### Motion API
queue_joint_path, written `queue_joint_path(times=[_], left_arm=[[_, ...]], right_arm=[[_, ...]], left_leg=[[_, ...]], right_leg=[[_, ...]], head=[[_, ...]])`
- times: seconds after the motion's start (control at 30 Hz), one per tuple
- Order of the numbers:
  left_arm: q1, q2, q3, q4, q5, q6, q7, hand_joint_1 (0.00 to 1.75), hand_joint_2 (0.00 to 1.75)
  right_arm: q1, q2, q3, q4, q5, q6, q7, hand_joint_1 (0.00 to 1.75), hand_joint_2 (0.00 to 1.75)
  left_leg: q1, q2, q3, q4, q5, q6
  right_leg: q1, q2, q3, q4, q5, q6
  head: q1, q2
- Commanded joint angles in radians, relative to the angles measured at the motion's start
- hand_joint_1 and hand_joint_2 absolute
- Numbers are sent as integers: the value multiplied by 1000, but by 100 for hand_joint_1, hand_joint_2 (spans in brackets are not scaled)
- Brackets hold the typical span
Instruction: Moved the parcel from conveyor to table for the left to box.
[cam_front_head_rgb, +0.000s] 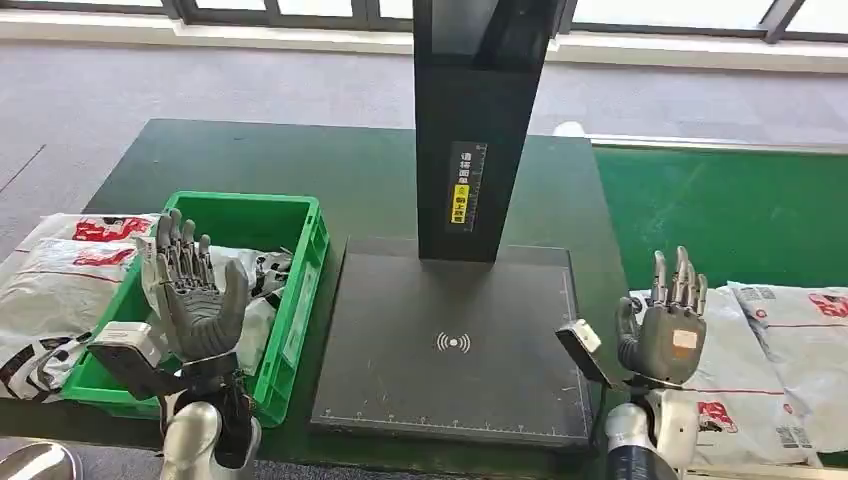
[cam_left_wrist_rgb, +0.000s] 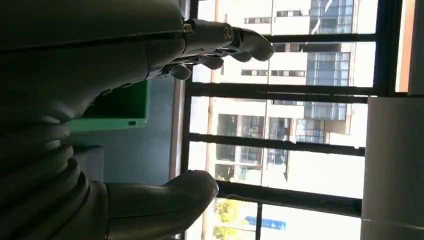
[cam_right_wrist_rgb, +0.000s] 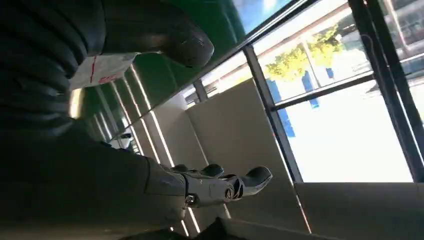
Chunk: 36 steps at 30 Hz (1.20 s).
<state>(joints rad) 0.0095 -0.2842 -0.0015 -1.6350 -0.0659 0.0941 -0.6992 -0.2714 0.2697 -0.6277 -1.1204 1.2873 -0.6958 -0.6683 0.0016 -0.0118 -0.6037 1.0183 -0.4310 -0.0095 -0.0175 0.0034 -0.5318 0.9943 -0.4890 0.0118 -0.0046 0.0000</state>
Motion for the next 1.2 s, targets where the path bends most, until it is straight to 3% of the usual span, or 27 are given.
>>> queue_joint_path(times=[0.03, 0.27, 0.4, 0.57, 0.6, 0.77, 0.8, 0.83, 1.2], left_arm=[[6, -29, -36, 87, 27, -130, 1, 0, 175], [-5, -36, -34, 104, 8, -164, 1, 0, 175], [-7, -35, -30, 102, 7, -177, 1, 0, 175], [-4, -39, -20, 97, 5, -180, 1, 0, 175], [-3, -37, -21, 98, 6, -181, 2, 0, 175], [3, -46, -4, 90, -7, -192, 1, 0, 175], [3, -46, -4, 89, -7, -194, 1, 0, 175], [1, -46, -3, 87, -7, -195, 1, 0, 175], [1, -45, -1, 82, -9, -196, 2, 0, 175]], right_arm=[[-119, 11, -315, 22, 228, -2, 163, 0, 175], [-82, -49, -212, 50, 272, -2, 377, 0, 175], [-70, -170, -23, 262, 279, -2, 680, 0, 175], [-83, -210, 6, 375, 283, -2, 780, 0, 175], [-48, -234, 89, 372, 215, -1, 824, 0, 175], [-134, -257, -21, 589, 255, -2, 819, 0, 175], [-173, -279, -52, 714, 236, -2, 810, 0, 175], [-187, -301, -45, 785, 278, 27, 889, 0, 175], [-197, -305, -62, 817, 265, 59, 889, 0, 175]], left_leg=[[-1, 0, 2, -2, 0, 0], [-1, 1, 3, -3, 0, 0], [0, 1, 2, -2, 0, 0], [0, 2, 2, -1, -1, 0], [0, 3, 3, -3, 0, 0], [0, 1, 2, -1, 0, 0], [0, 2, 3, -2, 0, 0], [0, 2, 4, -3, 0, 0], [0, 1, 2, -1, -1, 0]], right_leg=[[-1, -1, 2, -2, 0, -1], [0, 0, 3, -3, 0, -1], [0, 0, 2, -3, 0, -1], [1, 2, 2, -2, 1, 0], [0, 2, 3, -4, 1, 0], [0, 1, 2, -2, 0, 0], [1, 1, 3, -3, 1, -1], [1, 1, 4, -4, 1, -1], [1, 1, 2, -2, 0, 0]], head=[[0, 0], [0, 0], [0, 0], [0, 0], [0, 0], [0, 0], [0, 0], [0, 0], [0, 0]])
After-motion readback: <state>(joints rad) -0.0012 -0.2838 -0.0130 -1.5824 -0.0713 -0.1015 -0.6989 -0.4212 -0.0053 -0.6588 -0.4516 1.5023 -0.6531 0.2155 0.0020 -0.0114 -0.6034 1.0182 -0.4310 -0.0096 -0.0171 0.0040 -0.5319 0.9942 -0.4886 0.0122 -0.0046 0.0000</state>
